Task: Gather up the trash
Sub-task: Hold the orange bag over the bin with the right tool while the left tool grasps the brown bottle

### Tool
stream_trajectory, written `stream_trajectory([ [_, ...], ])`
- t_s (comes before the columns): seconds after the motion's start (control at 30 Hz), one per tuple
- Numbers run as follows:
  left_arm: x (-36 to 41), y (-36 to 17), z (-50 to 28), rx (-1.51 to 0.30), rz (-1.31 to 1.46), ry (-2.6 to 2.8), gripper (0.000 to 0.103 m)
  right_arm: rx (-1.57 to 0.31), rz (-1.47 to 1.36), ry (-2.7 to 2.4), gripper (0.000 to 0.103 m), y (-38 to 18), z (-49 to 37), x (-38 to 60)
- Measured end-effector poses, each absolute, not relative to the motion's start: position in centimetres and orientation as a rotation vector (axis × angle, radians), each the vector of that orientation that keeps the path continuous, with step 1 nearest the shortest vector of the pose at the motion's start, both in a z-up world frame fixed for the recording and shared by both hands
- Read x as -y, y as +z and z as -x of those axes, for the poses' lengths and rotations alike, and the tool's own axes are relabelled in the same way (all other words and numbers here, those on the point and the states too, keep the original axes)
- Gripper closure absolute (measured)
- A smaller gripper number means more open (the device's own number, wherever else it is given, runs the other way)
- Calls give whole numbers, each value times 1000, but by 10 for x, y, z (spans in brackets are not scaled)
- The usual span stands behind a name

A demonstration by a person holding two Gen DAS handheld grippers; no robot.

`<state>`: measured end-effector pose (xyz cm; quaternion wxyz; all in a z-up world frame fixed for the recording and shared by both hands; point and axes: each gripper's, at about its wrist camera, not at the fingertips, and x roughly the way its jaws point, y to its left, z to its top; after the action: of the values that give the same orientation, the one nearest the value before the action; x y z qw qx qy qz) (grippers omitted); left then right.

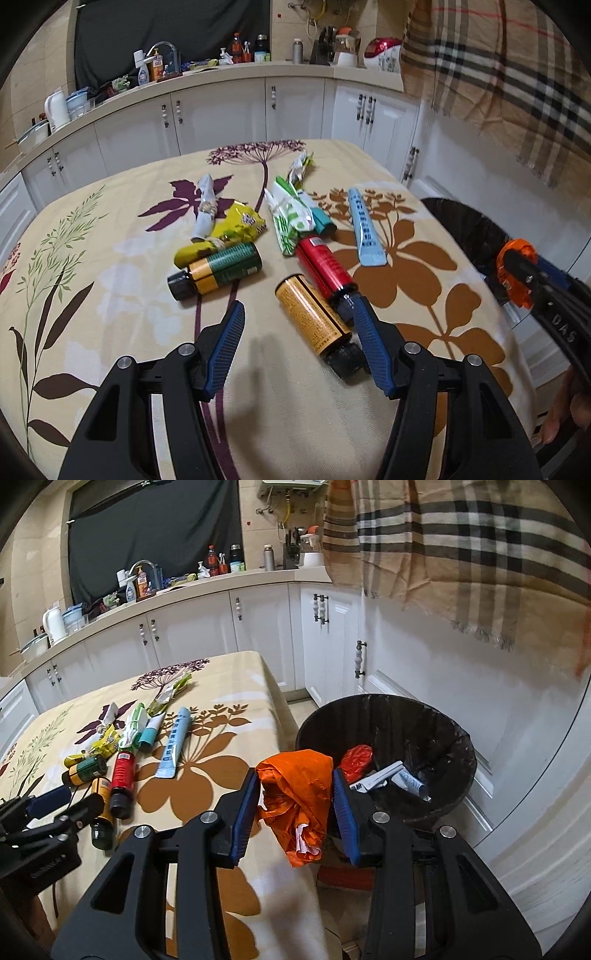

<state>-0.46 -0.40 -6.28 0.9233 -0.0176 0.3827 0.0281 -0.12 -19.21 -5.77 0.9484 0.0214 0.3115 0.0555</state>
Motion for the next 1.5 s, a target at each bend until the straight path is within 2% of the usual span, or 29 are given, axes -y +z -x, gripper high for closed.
stream_trajectory([
  [0.47, -2, -68, 10, -801, 14, 94, 43, -636, -64, 126, 65, -61, 2, 196],
  [0.5, -2, -69, 9, -801, 17, 87, 45, -636, -63, 126, 65, -61, 2, 196],
  [0.73, 0, -75, 9, -828, 11, 32, 78, -633, -61, 120, 65, -58, 4, 197],
  [1.17, -5, -44, 26, -705, 22, 9, 78, -599, -50, 104, 65, -51, 5, 200],
  [1.5, 21, -18, -12, -610, 14, -82, 78, -523, -12, 15, 65, -33, -14, 219],
])
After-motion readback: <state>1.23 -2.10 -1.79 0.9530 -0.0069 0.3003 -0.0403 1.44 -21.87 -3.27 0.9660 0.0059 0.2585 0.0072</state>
